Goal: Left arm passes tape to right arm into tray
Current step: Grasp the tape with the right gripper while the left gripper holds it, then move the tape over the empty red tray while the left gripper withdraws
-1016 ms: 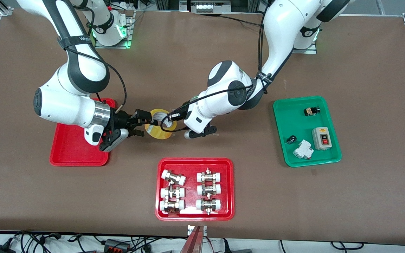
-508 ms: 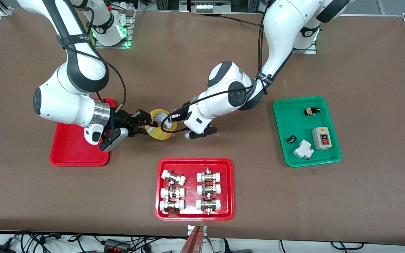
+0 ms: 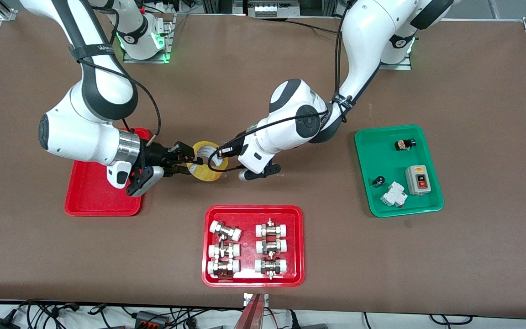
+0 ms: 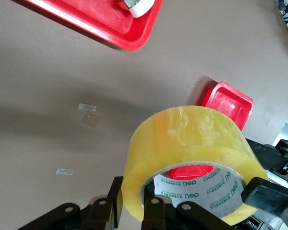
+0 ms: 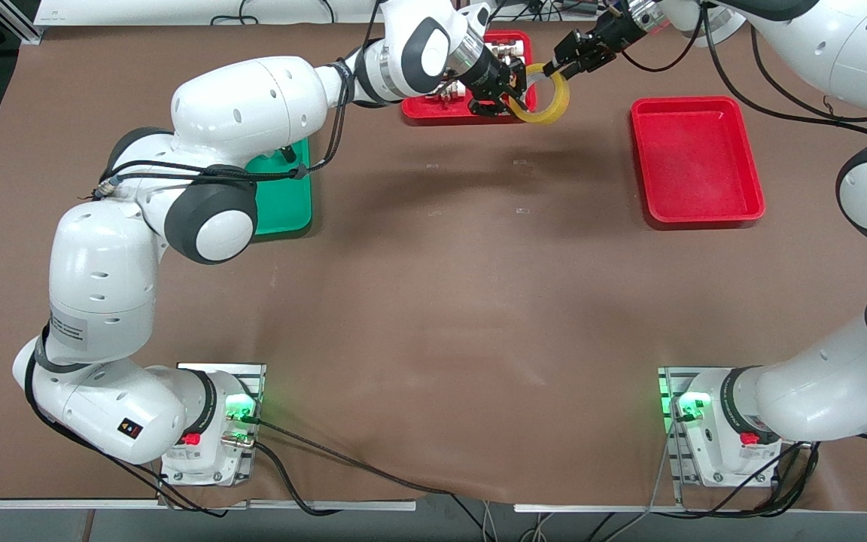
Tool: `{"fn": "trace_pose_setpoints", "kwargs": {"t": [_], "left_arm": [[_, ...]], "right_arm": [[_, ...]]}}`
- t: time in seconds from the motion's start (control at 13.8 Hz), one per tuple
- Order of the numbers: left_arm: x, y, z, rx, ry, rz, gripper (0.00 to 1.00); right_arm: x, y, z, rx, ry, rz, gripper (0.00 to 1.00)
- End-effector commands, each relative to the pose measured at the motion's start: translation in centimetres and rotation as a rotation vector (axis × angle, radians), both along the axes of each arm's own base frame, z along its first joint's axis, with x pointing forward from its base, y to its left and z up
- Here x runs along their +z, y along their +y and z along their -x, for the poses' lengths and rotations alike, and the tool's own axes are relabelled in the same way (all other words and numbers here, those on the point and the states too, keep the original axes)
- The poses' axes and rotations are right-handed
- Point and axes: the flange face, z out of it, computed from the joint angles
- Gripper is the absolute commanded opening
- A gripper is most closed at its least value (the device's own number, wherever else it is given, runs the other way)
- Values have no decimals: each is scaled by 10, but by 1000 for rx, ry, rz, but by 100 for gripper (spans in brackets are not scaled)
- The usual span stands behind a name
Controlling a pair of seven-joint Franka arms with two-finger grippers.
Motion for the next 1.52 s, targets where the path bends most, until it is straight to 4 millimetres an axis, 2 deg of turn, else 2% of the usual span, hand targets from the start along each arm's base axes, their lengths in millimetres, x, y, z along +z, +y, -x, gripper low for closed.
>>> {"fn": "trace_pose_setpoints", "kwargs": {"t": [0.0, 0.15, 0.29, 0.36, 0.44, 0.51, 0.65, 0.8, 0.94, 1.09, 1.16, 1.31, 1.45], "left_arm": [[12, 4, -7, -8, -14, 24, 97], [15, 12, -14, 6, -16, 27, 100], [37, 32, -27, 22, -32, 29, 100], [54, 51, -35, 15, -20, 21, 100], [73, 81, -45, 2, 15, -5, 100], [79, 109, -52, -26, 45, -61, 100], [113, 151, -56, -90, -45, -259, 100], [140, 184, -55, -114, -89, -400, 100], [159, 227, -54, -108, -13, -459, 100], [168, 273, -52, -104, 85, -510, 100], [177, 295, -52, -90, 102, -538, 100], [204, 322, -47, -109, 63, -648, 100], [204, 339, -41, -248, 57, -749, 100]], "right_arm": [[13, -38, -8, -30, 14, -17, 6], [15, -62, -13, -39, 40, -28, 6], [14, -85, -13, -42, 70, -33, 6], [14, -105, -14, -50, 82, -32, 6], [11, -126, -13, -61, 108, -38, 6], [5, -147, -10, -64, 138, -28, 7], [-11, -187, -3, -54, 203, 15, 7], [-34, -226, 5, -84, 262, 32, 7], [-64, -264, 9, -85, 286, 52, 8], [-98, -298, 14, -69, 283, 21, 11], [-113, -311, 17, -69, 291, 8, 11], [-137, -331, 25, -58, 302, -22, 12], [-151, -346, 30, -40, 293, -27, 13]]}}
